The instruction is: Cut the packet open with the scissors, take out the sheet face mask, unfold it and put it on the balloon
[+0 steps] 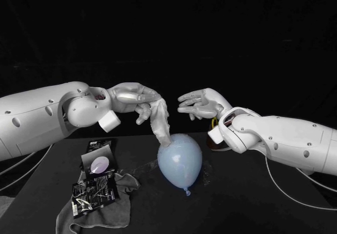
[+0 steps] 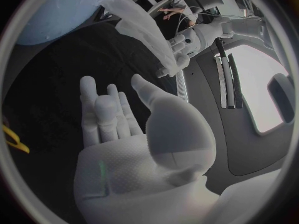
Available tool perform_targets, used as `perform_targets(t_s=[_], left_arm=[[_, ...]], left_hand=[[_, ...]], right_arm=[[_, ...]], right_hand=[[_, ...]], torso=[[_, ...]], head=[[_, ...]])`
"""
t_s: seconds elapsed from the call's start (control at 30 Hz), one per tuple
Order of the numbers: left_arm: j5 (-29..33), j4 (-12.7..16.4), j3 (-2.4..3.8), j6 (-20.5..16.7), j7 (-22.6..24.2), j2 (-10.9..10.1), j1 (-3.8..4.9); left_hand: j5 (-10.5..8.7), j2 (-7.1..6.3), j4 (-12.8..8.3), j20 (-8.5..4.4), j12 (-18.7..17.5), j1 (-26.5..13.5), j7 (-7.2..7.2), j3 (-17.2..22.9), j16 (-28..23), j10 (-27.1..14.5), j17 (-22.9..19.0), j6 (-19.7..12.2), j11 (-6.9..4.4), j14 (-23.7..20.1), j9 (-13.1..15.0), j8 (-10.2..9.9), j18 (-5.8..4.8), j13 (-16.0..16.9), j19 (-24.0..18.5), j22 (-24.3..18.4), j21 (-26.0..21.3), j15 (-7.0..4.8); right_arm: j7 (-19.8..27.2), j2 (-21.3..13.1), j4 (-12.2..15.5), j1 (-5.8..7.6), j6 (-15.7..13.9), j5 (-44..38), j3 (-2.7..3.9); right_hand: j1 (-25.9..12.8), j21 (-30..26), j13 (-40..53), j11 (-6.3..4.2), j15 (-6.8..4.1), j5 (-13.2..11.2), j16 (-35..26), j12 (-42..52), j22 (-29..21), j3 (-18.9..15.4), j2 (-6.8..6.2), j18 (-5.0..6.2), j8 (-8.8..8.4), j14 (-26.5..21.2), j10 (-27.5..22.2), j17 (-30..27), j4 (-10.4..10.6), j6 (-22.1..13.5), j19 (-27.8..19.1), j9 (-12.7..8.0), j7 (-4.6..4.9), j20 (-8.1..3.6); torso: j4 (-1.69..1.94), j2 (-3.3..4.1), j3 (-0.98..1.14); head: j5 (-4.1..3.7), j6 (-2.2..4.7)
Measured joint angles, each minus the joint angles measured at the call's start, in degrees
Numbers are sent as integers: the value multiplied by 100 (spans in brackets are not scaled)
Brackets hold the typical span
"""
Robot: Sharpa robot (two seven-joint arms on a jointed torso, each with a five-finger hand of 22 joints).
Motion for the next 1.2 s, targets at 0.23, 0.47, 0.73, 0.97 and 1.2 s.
perform_targets(t_s=[0.23, 0.47, 0.73, 0.97, 1.2], left_arm=[[-186, -103, 2, 453, -6, 37, 157], [-393, -116, 4, 836, -37, 15, 227], [-620, -66, 3, 1248, -133, -58, 315], [-739, -17, 3, 1460, -197, -94, 330], [-780, 34, 3, 1603, -203, -97, 336]], left_hand=[[0, 0, 1, 13, -4, 0, -31, -64, 24, 0, 97, 31, 0, -3, 29, -68, -2, 0, -130, 299, 308, -2], [-1, 11, 1, 31, -25, 11, -52, -96, 44, 21, 162, 52, -21, -22, 45, -136, -4, 0, -195, 649, 616, -20], [-9, 38, 0, 74, -25, 38, -42, -127, 84, 21, 240, 104, -21, -23, 76, -187, -7, -1, -237, 1090, 993, -20], [-13, 38, 0, 102, -24, 38, -43, -127, 84, 64, 263, 104, -20, -23, 106, -200, -7, 6, -266, 1220, 1114, -19], [-14, 38, 16, 102, -45, 38, -42, -143, 106, 63, 290, 104, -20, -23, 108, -222, -8, 5, -307, 1384, 1259, -18]], right_arm=[[67, 102, 8, 52, 778, 63, 1], [54, 28, 171, 65, 1551, 160, -1], [4, -46, 260, 68, 2232, 448, -2], [-26, -14, 246, 69, 2507, 655, -4], [-40, 61, 259, 69, 2699, 780, -9]], right_hand=[[43, -127, -286, 22, -10, 0, -19, -21, -48, -456, -43, -3, -147, -238, -467, -247, 51, -337, -50, -66, -18, -9], [152, -198, -415, 30, -32, 0, -47, -21, -74, -716, -72, 1, -181, -396, -578, -409, 38, -532, -90, -103, -49, -11], [324, -198, -467, 57, -33, 0, 21, 39, -89, -841, 100, 54, -159, -396, -551, -399, -8, -336, -90, -26, -34, -11], [550, -198, -489, 0, 0, 0, 238, 180, -38, -1019, 328, 51, 20, -216, -131, -273, -75, 17, -30, 37, -45, 16], [615, -198, -503, -37, -20, 0, 327, 208, 15, -1062, 474, 50, 66, -139, 106, -218, -118, 180, -13, 46, -114, -1]], torso=[[1, -3, -6], [-2, -6, -14], [0, -7, -11], [-2, -8, -8], [-1, -7, -9]], head=[[-31, -14], [-49, -53], [-37, -71], [-30, -77], [-29, -87]])
